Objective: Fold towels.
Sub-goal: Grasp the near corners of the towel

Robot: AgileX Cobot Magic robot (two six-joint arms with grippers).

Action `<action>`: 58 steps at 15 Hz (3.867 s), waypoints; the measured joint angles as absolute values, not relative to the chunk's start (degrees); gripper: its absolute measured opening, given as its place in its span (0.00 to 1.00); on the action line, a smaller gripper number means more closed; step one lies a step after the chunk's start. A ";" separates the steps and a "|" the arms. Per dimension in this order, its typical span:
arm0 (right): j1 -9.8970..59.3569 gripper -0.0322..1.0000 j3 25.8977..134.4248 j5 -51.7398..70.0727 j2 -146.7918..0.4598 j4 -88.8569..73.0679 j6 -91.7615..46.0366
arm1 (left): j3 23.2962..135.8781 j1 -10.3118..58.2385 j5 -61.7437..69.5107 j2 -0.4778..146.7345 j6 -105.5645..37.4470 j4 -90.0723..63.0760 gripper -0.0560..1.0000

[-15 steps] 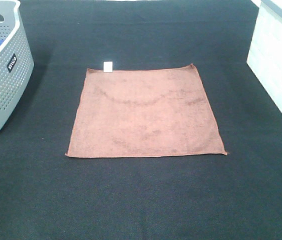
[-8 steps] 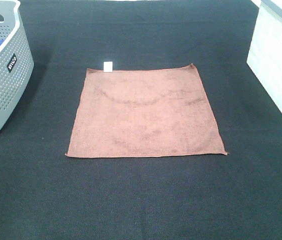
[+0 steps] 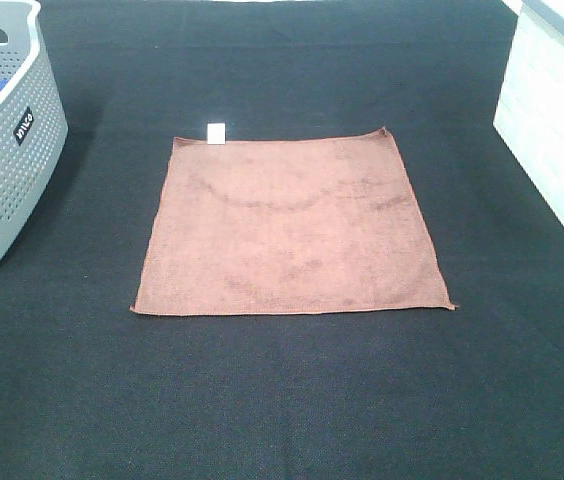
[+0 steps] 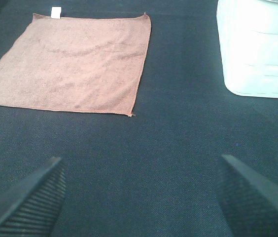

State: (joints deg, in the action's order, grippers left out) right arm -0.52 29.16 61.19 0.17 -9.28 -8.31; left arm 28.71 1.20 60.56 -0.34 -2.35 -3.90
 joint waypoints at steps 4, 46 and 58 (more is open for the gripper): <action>-0.52 0.79 29.16 61.19 0.17 -9.28 -8.31 | 28.71 1.20 60.56 -0.34 -2.35 -3.90 0.69; -0.52 0.77 30.14 46.18 -10.66 -10.71 -6.82 | 29.79 1.20 37.76 9.34 -2.35 -8.59 0.69; -0.52 0.77 47.10 40.62 -67.09 -24.81 -9.80 | 33.80 1.20 29.22 74.94 -44.81 -64.23 0.69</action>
State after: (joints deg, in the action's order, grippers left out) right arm -0.52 47.10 40.62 -67.09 -24.81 -9.80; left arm 33.80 1.20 29.22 74.94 -44.81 -64.23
